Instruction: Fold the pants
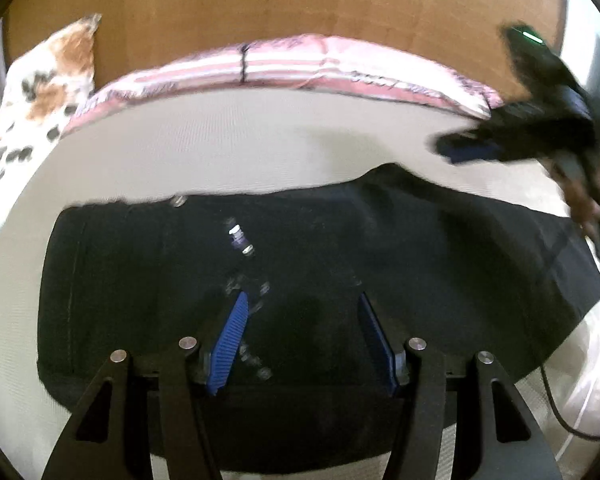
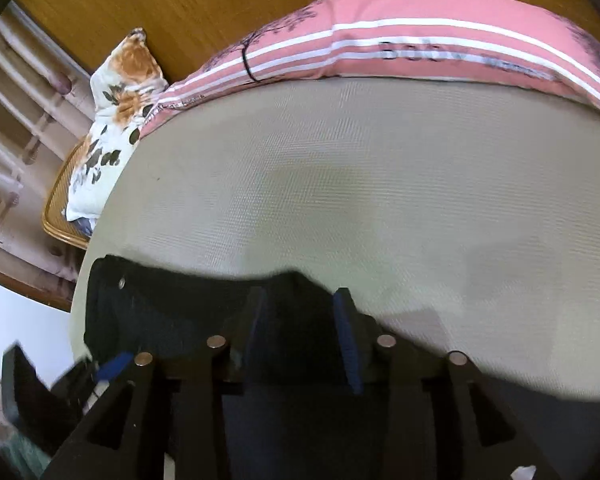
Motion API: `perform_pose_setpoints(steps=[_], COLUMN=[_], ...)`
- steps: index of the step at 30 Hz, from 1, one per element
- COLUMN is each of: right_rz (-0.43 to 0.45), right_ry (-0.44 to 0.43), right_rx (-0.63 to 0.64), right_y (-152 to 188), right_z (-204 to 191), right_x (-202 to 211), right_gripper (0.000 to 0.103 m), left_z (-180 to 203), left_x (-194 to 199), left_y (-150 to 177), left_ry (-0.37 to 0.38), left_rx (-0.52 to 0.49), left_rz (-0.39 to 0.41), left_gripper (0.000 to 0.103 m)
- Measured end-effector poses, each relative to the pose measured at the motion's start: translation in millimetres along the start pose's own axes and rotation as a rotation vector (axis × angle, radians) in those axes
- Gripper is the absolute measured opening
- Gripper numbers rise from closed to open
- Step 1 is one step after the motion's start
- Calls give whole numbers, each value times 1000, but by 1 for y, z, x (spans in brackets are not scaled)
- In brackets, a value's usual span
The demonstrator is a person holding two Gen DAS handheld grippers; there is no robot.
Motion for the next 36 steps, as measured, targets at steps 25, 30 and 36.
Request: perform_pose_setpoints(steps=[25, 30, 36], right_rz=[343, 419, 466], right_ry=[151, 205, 178], right_rx=[-622, -802, -919], right_y=[217, 286, 324], right_z=[201, 252, 288], right_x=[205, 253, 265], right_gripper=[36, 36, 36], left_z=[90, 145, 202], left_x=[18, 8, -2], left_y=[-17, -24, -20], left_ry=[45, 130, 172], left_rx=[-158, -210, -295], left_rz=[2, -24, -46], left_gripper=[58, 58, 58])
Point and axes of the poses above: each gripper's, at about its wrist camera, not at the fingertips, and x roughly against the way its jaws point, z to its right, y to its underside, the point moved 5 cm from there along -x, roughly the way its jaws point, and after that the axes turned 4 degrees about -y, right-handed, at the moved point
